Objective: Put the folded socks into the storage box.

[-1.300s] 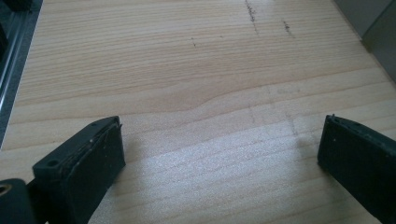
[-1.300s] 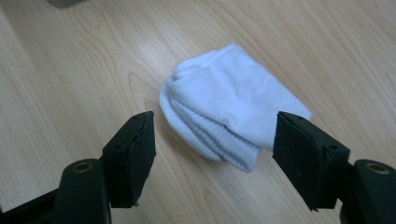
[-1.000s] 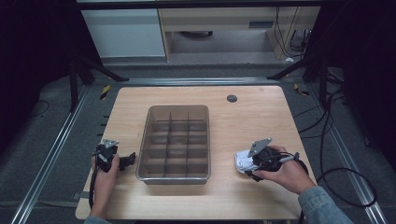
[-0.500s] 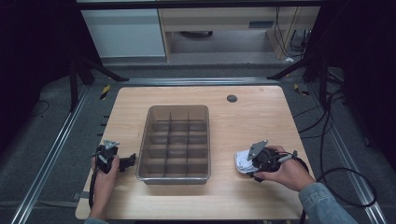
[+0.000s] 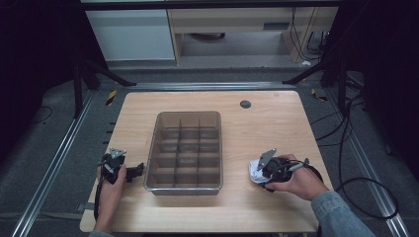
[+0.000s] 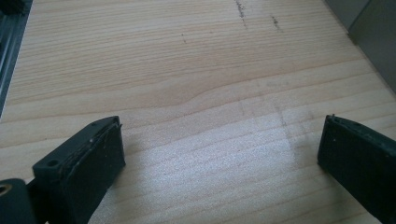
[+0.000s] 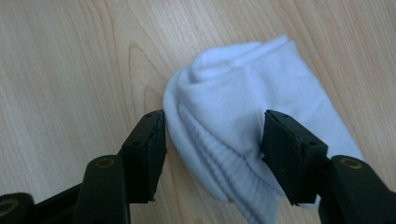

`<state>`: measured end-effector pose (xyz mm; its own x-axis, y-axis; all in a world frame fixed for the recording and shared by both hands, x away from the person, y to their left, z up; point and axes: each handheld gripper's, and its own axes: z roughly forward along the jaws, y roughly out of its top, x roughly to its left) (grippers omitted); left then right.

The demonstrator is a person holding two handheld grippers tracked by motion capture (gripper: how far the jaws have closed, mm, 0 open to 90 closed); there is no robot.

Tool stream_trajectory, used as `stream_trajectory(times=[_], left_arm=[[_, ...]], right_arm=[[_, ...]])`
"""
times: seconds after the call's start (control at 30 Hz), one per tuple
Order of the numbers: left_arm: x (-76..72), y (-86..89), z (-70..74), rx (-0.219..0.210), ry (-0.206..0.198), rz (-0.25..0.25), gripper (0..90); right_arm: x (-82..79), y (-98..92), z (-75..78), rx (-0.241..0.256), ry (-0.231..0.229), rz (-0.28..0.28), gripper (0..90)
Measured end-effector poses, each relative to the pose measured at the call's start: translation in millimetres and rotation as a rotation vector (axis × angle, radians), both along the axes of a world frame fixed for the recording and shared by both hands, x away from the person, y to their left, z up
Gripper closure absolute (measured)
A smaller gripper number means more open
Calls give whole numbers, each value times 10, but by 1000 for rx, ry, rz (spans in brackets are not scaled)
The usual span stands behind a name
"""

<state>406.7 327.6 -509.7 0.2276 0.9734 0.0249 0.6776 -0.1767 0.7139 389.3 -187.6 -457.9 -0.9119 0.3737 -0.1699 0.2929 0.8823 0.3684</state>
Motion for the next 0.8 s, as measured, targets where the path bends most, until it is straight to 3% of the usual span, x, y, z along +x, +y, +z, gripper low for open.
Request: stream_trajectory(times=[0.23, 0.37, 0.6, 0.8], left_arm=[[0, 0, 0, 0, 0, 1, 0], [0, 0, 0, 0, 0, 0, 0], [0, -1, -1, -1, 0, 1, 0], [0, -1, 0, 0, 0, 1, 0]], right_arm=[[72, 209, 4, 4, 2, -35, 469], [118, 279, 19, 6, 13, -57, 417], [80, 255, 30, -18, 23, -27, 296], [120, 243, -55, -50, 29, -18, 330]])
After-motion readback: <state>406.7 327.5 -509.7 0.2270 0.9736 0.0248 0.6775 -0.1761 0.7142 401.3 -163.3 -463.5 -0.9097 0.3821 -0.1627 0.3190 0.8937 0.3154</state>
